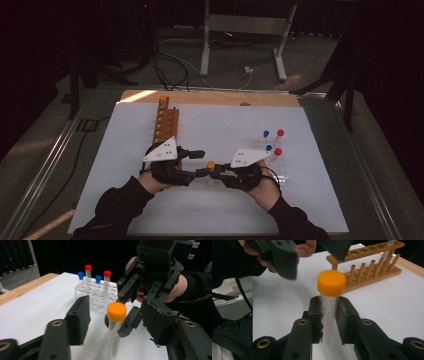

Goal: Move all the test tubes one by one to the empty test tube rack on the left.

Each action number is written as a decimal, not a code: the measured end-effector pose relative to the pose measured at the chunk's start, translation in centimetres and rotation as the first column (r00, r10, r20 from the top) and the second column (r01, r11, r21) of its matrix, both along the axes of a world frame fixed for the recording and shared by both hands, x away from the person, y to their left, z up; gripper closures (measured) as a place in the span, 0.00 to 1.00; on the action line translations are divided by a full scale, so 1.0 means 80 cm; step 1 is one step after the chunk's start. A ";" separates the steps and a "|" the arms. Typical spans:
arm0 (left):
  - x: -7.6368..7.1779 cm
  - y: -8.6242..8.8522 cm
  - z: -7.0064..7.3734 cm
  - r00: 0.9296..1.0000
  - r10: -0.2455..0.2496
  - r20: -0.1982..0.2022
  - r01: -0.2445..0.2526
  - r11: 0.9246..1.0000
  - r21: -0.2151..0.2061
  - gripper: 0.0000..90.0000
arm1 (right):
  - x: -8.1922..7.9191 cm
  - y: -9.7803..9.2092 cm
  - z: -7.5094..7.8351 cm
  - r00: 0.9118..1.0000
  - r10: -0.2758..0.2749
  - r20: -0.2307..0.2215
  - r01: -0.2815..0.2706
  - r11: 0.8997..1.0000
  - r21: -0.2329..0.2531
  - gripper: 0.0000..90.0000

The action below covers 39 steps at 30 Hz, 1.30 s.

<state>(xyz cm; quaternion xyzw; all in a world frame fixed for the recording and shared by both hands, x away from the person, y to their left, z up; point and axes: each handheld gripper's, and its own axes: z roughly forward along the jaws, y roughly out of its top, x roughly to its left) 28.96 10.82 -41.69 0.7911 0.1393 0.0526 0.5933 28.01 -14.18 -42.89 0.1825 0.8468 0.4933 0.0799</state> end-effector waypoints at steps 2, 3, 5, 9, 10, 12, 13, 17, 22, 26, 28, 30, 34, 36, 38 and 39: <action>0.000 -0.003 0.000 1.000 -0.001 0.013 0.001 1.000 0.012 0.55 | 0.000 0.001 0.000 1.000 0.001 0.000 -0.001 1.000 0.000 0.83; -0.001 -0.004 -0.001 1.000 -0.007 0.019 0.006 1.000 0.014 0.57 | 0.000 0.001 0.001 1.000 0.002 -0.002 -0.002 1.000 0.001 0.83; -0.002 -0.007 -0.002 0.999 0.000 0.047 -0.001 0.999 0.033 0.62 | 0.000 0.002 0.001 1.000 0.001 -0.003 -0.001 1.000 0.005 0.83; -0.003 -0.011 -0.004 0.997 0.000 0.072 -0.004 0.999 0.048 0.69 | 0.000 0.004 0.001 1.000 0.003 -0.003 -0.003 1.000 0.012 0.83; -0.003 -0.012 -0.005 0.997 0.000 0.074 -0.004 0.999 0.049 0.70 | -0.001 0.005 0.001 1.000 0.003 -0.002 -0.003 1.000 0.011 0.83; -0.003 -0.013 -0.005 0.997 0.001 0.082 -0.006 0.998 0.056 0.75 | 0.000 0.006 0.001 1.000 0.003 -0.002 -0.003 1.000 0.012 0.83; -0.003 -0.013 -0.005 0.996 0.001 0.088 -0.006 0.998 0.057 0.77 | 0.000 0.006 0.002 1.000 0.004 -0.001 -0.004 1.000 0.010 0.83; -0.003 -0.014 -0.004 0.995 0.005 0.095 -0.011 0.998 0.060 0.79 | 0.000 0.006 0.001 1.000 -0.001 -0.001 0.001 1.000 0.012 0.83; 0.003 -0.009 0.004 0.996 0.012 0.088 -0.015 0.999 0.042 0.80 | 0.000 0.005 0.005 1.000 -0.021 -0.001 0.021 0.999 0.024 0.75; 0.011 0.003 0.017 0.995 0.042 0.089 -0.044 0.999 0.025 0.80 | 0.000 -0.002 0.007 0.998 -0.052 0.020 0.050 0.996 0.072 0.52; 0.015 0.011 0.023 0.994 0.058 0.092 -0.061 0.998 0.025 0.80 | -0.002 -0.006 0.009 0.996 -0.081 0.038 0.078 0.994 0.075 0.44; 0.020 0.018 0.029 0.993 0.077 0.094 -0.079 0.997 0.019 0.80 | -0.004 -0.008 0.012 0.992 -0.122 0.033 0.119 0.990 0.075 0.31; 0.030 0.032 0.041 0.988 0.119 0.099 -0.121 0.993 0.014 0.80 | -0.008 -0.013 0.016 0.987 -0.162 0.011 0.159 0.980 0.121 0.15; 0.036 0.039 0.046 0.985 0.138 0.101 -0.140 0.990 0.016 0.80 | -0.010 -0.016 0.018 0.987 -0.157 0.023 0.153 0.979 0.137 0.05; 0.042 0.046 0.050 0.981 0.162 0.103 -0.166 0.986 0.023 0.80 | -0.010 -0.019 0.020 0.989 -0.146 0.024 0.141 0.978 0.153 0.02; 0.045 0.049 0.051 0.979 0.173 0.107 -0.177 0.984 0.027 0.80 | -0.011 -0.021 0.021 0.988 -0.151 0.027 0.144 0.977 0.157 0.02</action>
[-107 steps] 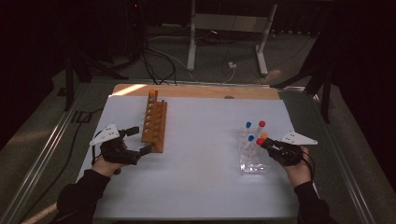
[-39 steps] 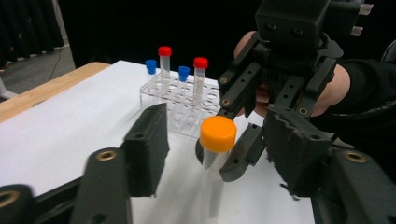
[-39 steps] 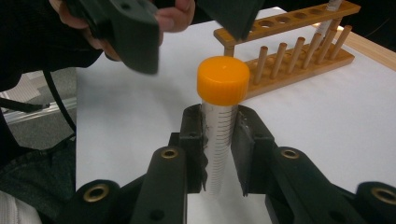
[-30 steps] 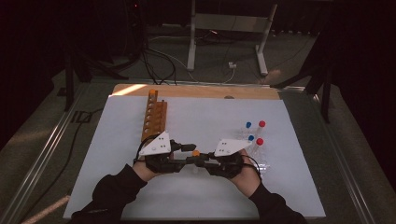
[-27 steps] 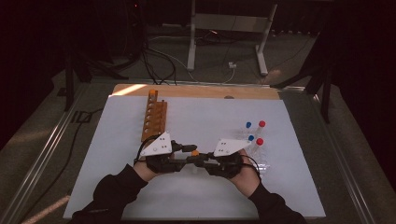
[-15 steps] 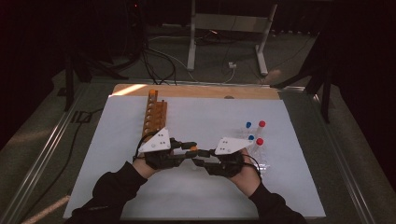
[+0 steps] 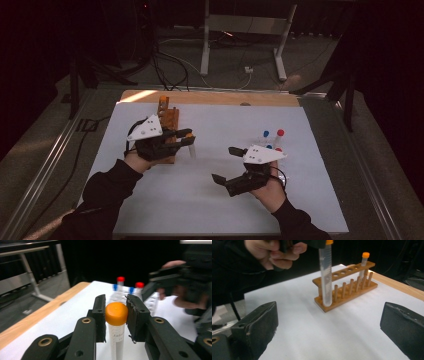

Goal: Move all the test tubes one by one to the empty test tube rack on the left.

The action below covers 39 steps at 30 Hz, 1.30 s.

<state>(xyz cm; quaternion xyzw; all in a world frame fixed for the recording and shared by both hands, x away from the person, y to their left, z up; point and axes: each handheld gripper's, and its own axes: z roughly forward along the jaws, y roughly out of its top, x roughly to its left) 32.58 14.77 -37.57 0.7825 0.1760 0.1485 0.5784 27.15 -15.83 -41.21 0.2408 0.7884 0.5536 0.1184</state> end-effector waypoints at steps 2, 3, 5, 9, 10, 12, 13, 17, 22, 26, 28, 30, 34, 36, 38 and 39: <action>0.008 0.009 0.003 1.000 0.029 -0.004 -0.029 1.000 -0.002 0.80 | -0.001 -0.003 0.002 1.000 0.001 0.007 -0.001 1.000 0.008 0.02; 0.010 0.012 0.004 0.999 0.039 -0.002 -0.039 0.999 0.002 0.80 | -0.002 -0.004 0.003 1.000 0.002 0.002 -0.002 1.000 0.014 0.02; 0.017 0.020 0.007 0.998 0.064 -0.006 -0.064 0.998 -0.004 0.80 | -0.003 -0.006 0.003 1.000 -0.008 0.013 0.008 1.000 0.010 0.02; 0.030 0.032 0.011 0.994 0.112 -0.006 -0.112 0.994 0.004 0.80 | -0.004 -0.009 0.004 1.000 -0.012 0.014 0.011 1.000 0.026 0.00; 0.034 0.035 0.012 0.992 0.123 -0.008 -0.123 0.992 0.007 0.80 | -0.004 -0.010 0.004 1.000 -0.017 0.016 0.016 1.000 0.023 0.00; 0.040 0.039 0.015 0.989 0.148 -0.004 -0.148 0.989 0.014 0.80 | -0.004 -0.010 0.004 0.999 -0.021 0.024 0.021 1.000 0.016 0.00; 0.044 0.042 0.016 0.988 0.156 -0.005 -0.156 0.988 0.013 0.80 | -0.005 -0.010 0.004 0.999 -0.026 0.028 0.025 1.000 0.013 0.00; 0.057 0.050 0.021 0.980 0.199 0.004 -0.199 0.980 0.020 0.80 | -0.005 -0.010 0.003 0.999 -0.029 0.040 0.028 1.000 0.011 0.00; 0.077 0.060 0.025 0.967 0.255 0.005 -0.255 0.967 0.021 0.80 | -0.006 -0.011 0.001 0.999 -0.027 0.036 0.027 1.000 0.007 0.00; 0.092 0.066 0.028 0.956 0.294 0.007 -0.294 0.956 0.014 0.80 | -0.007 -0.011 0.002 0.999 -0.025 0.048 0.024 1.000 0.006 0.00; 0.098 0.068 0.028 0.950 0.311 0.011 -0.311 0.950 0.018 0.80 | -0.008 -0.012 0.002 0.998 -0.026 0.049 0.025 1.000 0.005 0.00; 0.105 0.071 0.027 0.944 0.331 0.009 -0.331 0.943 0.017 0.80 | -0.008 -0.012 0.002 0.999 -0.022 0.050 0.022 1.000 0.004 0.00; 0.117 0.074 0.023 0.934 0.358 0.004 -0.358 0.933 0.032 0.80 | -0.008 -0.012 0.002 0.998 -0.022 0.051 0.022 1.000 0.002 0.00; 0.124 0.076 0.021 0.925 0.381 0.003 -0.381 0.924 0.033 0.80 | -0.009 -0.013 0.002 0.999 -0.021 0.050 0.021 1.000 0.004 0.00; 0.130 0.078 0.018 0.919 0.394 -0.001 -0.394 0.918 0.035 0.80 | -0.009 -0.013 0.002 0.999 -0.019 0.049 0.019 1.000 0.002 0.00; 0.135 0.079 0.016 0.915 0.404 -0.004 -0.403 0.914 0.044 0.80 | -0.008 -0.013 0.002 0.999 -0.020 0.049 0.020 1.000 0.004 0.00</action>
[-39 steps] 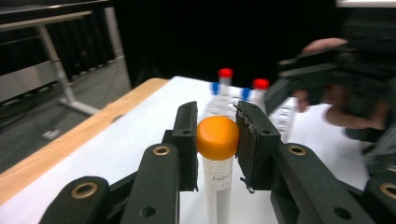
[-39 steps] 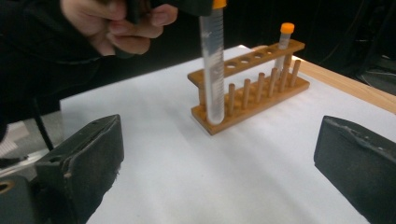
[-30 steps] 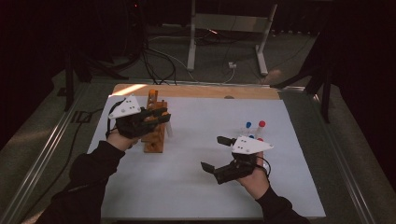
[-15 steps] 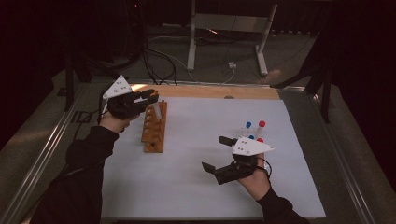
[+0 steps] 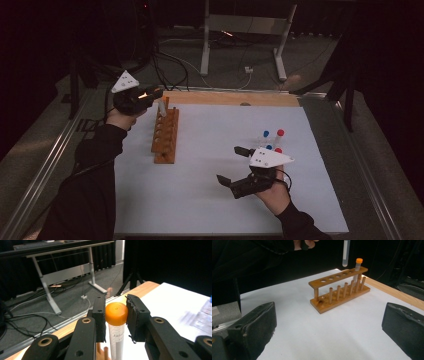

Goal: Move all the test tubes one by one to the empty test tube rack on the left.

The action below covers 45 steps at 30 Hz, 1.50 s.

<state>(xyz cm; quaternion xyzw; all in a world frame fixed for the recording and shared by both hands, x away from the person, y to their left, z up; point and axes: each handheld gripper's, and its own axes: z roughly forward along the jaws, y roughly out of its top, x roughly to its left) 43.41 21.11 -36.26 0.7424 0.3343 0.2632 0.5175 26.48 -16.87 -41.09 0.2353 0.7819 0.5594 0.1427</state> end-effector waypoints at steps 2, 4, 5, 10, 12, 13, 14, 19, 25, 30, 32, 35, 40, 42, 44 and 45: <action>0.008 0.001 -0.003 1.000 0.017 -0.006 -0.017 1.000 0.005 0.80 | 0.000 0.000 0.000 1.000 0.004 -0.004 -0.004 1.000 0.000 0.00; 0.015 0.001 -0.007 0.999 0.031 -0.010 -0.031 0.999 0.017 0.80 | 0.000 0.000 -0.001 1.000 0.008 -0.006 -0.008 1.000 0.001 0.00; 0.018 0.002 -0.009 0.999 0.036 -0.013 -0.036 0.999 0.020 0.80 | 0.000 0.000 -0.001 1.000 0.008 -0.006 -0.008 1.000 0.001 0.00; 0.032 0.007 -0.017 0.998 0.069 -0.012 -0.070 0.998 -0.002 0.80 | -0.001 0.000 -0.002 1.000 0.015 -0.009 -0.015 1.000 -0.002 0.00; 0.036 0.008 -0.020 0.997 0.081 -0.017 -0.081 0.997 -0.006 0.80 | -0.001 0.000 -0.002 1.000 0.016 -0.009 -0.016 1.000 -0.004 0.00; 0.039 0.008 -0.022 0.996 0.083 -0.020 -0.083 0.997 -0.006 0.80 | -0.001 -0.001 -0.002 1.000 0.016 -0.011 -0.016 1.000 -0.004 0.00; 0.041 0.008 -0.024 0.996 0.087 -0.022 -0.088 0.996 -0.005 0.80 | -0.001 -0.001 -0.002 1.000 0.017 -0.013 -0.017 1.000 -0.002 0.00; 0.046 0.003 -0.037 0.995 0.094 -0.035 -0.093 0.996 0.013 0.80 | -0.001 -0.002 -0.002 1.000 0.018 -0.013 -0.018 1.000 0.001 0.00; 0.049 -0.002 -0.054 0.994 0.100 -0.052 -0.099 0.995 0.023 0.80 | -0.002 -0.004 -0.004 1.000 0.018 -0.016 -0.018 1.000 0.002 0.00; 0.053 -0.005 -0.069 0.991 0.113 -0.070 -0.110 0.993 0.047 0.80 | -0.002 -0.005 -0.002 1.000 0.017 -0.013 -0.017 1.000 0.005 0.00; 0.054 -0.006 -0.074 0.991 0.113 -0.075 -0.108 0.992 0.057 0.80 | -0.002 -0.005 -0.002 1.000 0.018 -0.013 -0.018 1.000 0.007 0.00; 0.054 -0.006 -0.083 0.990 0.114 -0.085 -0.110 0.993 0.049 0.80 | -0.003 -0.006 -0.002 1.000 0.020 -0.013 -0.020 1.000 0.007 0.00; 0.055 -0.008 -0.100 0.987 0.122 -0.102 -0.116 0.991 0.061 0.80 | -0.004 -0.006 -0.001 1.000 0.022 -0.014 -0.022 1.000 0.011 0.00; 0.056 -0.008 -0.106 0.986 0.123 -0.111 -0.117 0.991 0.058 0.80 | -0.004 -0.006 -0.001 1.000 0.024 -0.013 -0.023 1.000 0.013 0.00; 0.056 -0.007 -0.110 0.986 0.123 -0.110 -0.118 0.992 0.052 0.80 | -0.004 -0.006 -0.001 1.000 0.022 -0.011 -0.022 1.000 0.012 0.00; 0.055 -0.007 -0.111 0.986 0.125 -0.107 -0.120 0.992 0.048 0.80 | -0.005 -0.007 -0.001 1.000 0.025 -0.012 -0.025 1.000 0.013 0.00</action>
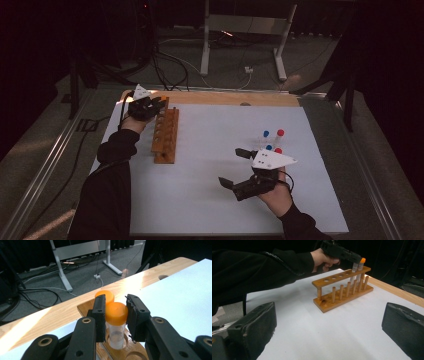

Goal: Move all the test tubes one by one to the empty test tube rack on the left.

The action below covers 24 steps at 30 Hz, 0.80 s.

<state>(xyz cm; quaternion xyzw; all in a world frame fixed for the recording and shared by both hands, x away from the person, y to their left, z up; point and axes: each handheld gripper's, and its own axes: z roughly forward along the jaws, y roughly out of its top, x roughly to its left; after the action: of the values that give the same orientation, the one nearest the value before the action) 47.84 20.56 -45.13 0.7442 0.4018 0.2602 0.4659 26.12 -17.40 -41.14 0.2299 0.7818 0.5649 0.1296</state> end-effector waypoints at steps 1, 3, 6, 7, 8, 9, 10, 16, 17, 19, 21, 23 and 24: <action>0.000 0.000 -0.001 1.000 0.001 0.002 -0.001 1.000 -0.004 0.80 | 0.000 0.000 0.000 1.000 0.000 0.001 0.000 1.000 -0.002 0.00; 0.000 0.001 -0.001 1.000 0.002 0.005 -0.002 1.000 -0.006 0.80 | 0.000 0.000 0.000 1.000 0.002 0.002 -0.002 1.000 -0.003 0.00; -0.001 0.000 -0.002 1.000 0.000 0.008 0.000 1.000 0.004 0.80 | -0.001 0.001 0.000 1.000 0.004 0.008 -0.004 1.000 -0.006 0.00; -0.002 -0.001 -0.002 1.000 0.001 0.013 -0.001 1.000 0.007 0.80 | -0.001 0.001 -0.001 1.000 0.006 0.009 -0.006 1.000 -0.002 0.00; -0.002 -0.001 -0.002 1.000 0.002 0.015 -0.002 1.000 0.007 0.80 | -0.001 0.001 -0.001 1.000 0.008 0.021 -0.008 1.000 0.003 0.00; -0.002 -0.001 -0.003 1.000 0.000 0.013 0.000 1.000 0.003 0.80 | -0.001 0.001 0.000 1.000 0.008 0.028 -0.008 1.000 0.002 0.00; -0.002 0.000 -0.004 1.000 0.001 0.015 -0.001 1.000 0.002 0.80 | -0.001 0.001 0.000 0.999 0.009 0.031 -0.009 1.000 0.004 0.00; -0.002 0.000 -0.003 1.000 0.004 0.000 -0.004 1.000 -0.011 0.79 | -0.002 -0.001 0.000 0.997 0.018 0.069 -0.020 0.999 0.031 0.00; -0.001 0.000 -0.002 1.000 0.004 -0.008 -0.004 1.000 -0.014 0.79 | -0.002 -0.001 0.000 0.997 0.021 0.071 -0.023 0.999 0.037 0.00; -0.003 0.001 0.000 1.000 -0.006 -0.019 0.005 1.000 -0.028 0.75 | -0.002 -0.001 0.001 0.997 0.030 0.067 -0.034 0.998 0.052 0.00; -0.007 0.001 0.005 0.999 -0.026 -0.022 0.025 0.999 -0.044 0.68 | -0.003 -0.001 0.002 0.996 0.035 0.082 -0.040 0.998 0.057 0.00; -0.013 0.001 0.013 0.999 -0.039 -0.010 0.039 0.998 -0.052 0.62 | -0.004 -0.002 0.004 0.995 0.049 0.091 -0.055 0.996 0.070 0.00; -0.017 0.002 0.017 0.999 -0.044 -0.005 0.044 0.997 -0.059 0.58 | -0.005 -0.003 0.006 0.993 0.044 0.108 -0.051 0.996 0.070 0.00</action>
<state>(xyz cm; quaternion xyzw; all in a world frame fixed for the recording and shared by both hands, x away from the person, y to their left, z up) 46.50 20.69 -43.75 0.7397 0.3943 0.2357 0.4917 25.74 -17.62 -40.64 0.1855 0.7579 0.6074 0.1490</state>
